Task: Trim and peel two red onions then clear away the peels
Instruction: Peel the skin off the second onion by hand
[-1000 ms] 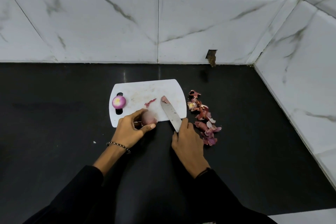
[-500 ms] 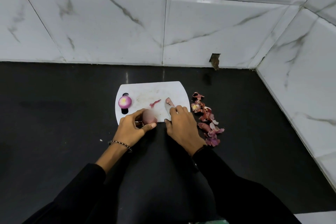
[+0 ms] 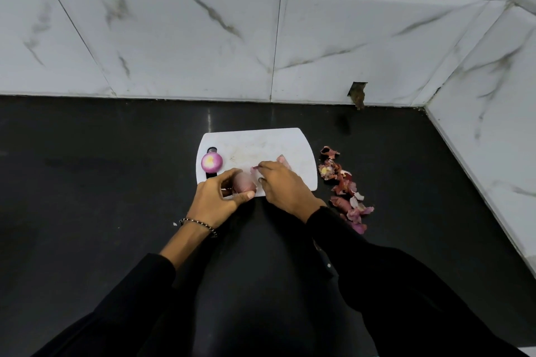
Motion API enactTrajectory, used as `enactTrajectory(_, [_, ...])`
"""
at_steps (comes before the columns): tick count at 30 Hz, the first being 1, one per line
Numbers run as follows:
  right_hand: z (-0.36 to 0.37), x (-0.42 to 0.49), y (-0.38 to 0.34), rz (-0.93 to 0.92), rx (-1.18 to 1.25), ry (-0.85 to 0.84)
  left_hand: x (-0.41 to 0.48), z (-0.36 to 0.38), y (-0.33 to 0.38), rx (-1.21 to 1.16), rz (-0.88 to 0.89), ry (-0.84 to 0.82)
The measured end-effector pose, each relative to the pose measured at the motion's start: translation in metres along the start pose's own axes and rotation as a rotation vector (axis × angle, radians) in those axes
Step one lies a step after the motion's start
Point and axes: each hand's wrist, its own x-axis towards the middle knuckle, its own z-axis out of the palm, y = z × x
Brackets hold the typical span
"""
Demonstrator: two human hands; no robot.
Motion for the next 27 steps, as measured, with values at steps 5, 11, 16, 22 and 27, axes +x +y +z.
enactTrajectory(5, [-0.005, -0.003, 0.025, 0.240, 0.031, 0.307, 0.008, 0.000, -0.004, -0.013, -0.004, -0.025])
enactTrajectory(11, [-0.013, 0.000, 0.039, 0.311, 0.159, 0.298, 0.012, 0.001, -0.003, -0.030, -0.014, -0.051])
enactTrajectory(16, [-0.011, 0.016, 0.041, 0.270, 0.194, 0.221, 0.018, -0.004, -0.003, -0.023, -0.019, -0.052])
enactTrajectory(22, [-0.014, 0.029, 0.051, 0.335, 0.217, 0.258, 0.029, -0.009, -0.005, -0.017, -0.019, -0.031])
enactTrajectory(27, [-0.011, 0.030, 0.047, 0.233, 0.293, 0.274, 0.035, -0.012, -0.011, -0.024, -0.028, -0.034])
